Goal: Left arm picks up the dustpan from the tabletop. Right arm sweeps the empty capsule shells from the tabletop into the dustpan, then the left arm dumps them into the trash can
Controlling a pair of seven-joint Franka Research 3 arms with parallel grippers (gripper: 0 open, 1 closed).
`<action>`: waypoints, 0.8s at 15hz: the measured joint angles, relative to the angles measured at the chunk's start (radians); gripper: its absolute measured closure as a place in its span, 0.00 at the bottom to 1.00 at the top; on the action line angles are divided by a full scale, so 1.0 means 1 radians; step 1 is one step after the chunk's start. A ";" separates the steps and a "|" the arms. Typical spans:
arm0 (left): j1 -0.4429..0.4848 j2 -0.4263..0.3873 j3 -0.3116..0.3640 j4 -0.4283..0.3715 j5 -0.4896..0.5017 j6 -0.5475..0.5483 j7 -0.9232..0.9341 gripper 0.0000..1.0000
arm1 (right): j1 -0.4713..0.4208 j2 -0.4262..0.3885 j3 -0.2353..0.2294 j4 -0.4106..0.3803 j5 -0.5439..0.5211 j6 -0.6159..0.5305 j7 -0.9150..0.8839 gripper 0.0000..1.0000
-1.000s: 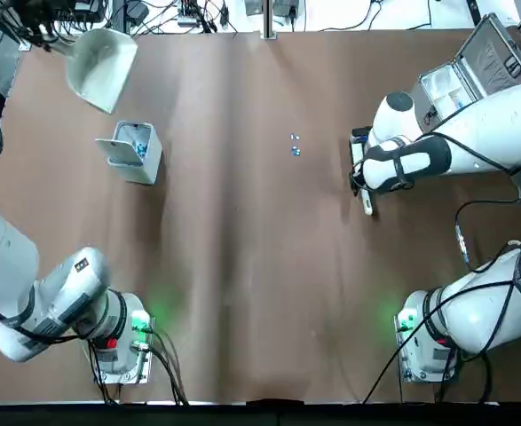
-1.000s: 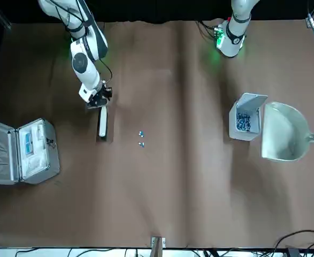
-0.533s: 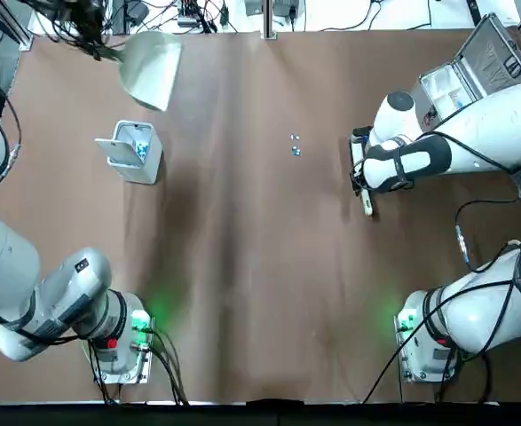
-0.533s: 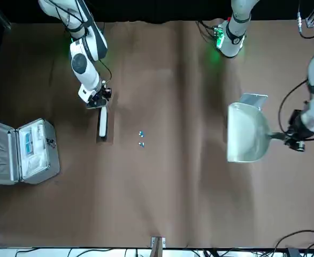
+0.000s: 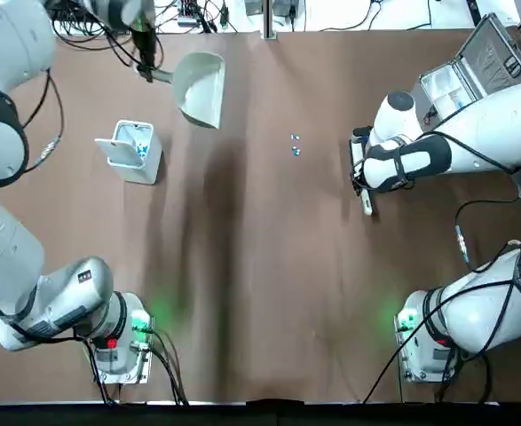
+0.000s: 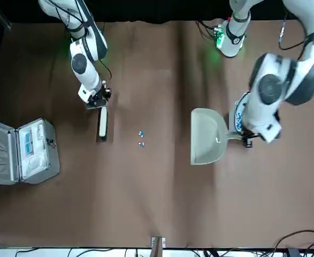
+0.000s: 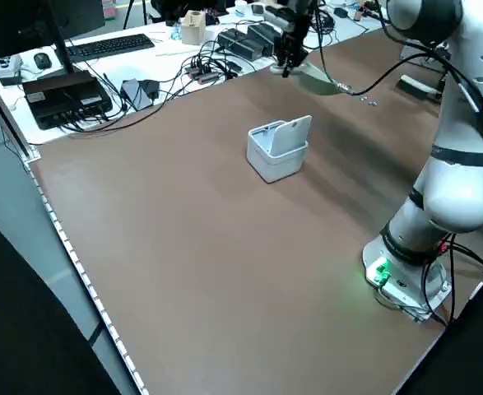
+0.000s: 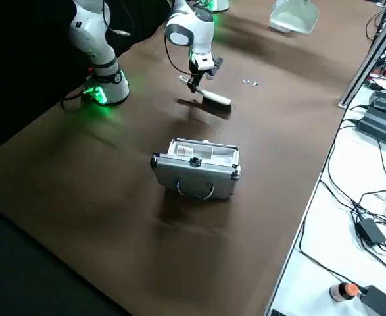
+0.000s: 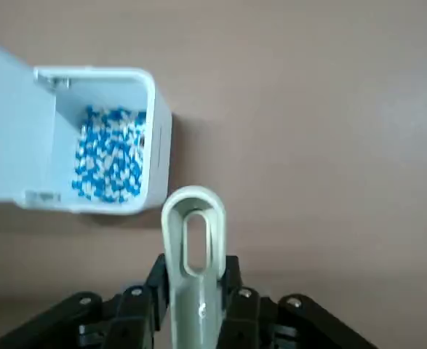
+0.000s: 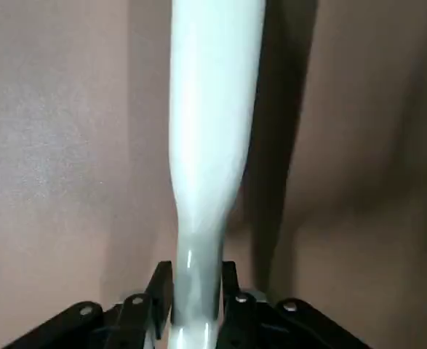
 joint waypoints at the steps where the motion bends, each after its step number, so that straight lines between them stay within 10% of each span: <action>1: -0.024 0.019 0.000 0.000 0.017 0.000 -0.042 0.67 | -0.004 0.000 -0.001 0.000 0.000 0.000 0.000 0.65; 12: -0.311 0.179 0.003 0.003 0.184 0.002 -0.453 0.67 | -0.018 0.000 -0.003 0.010 -0.001 -0.010 0.000 0.65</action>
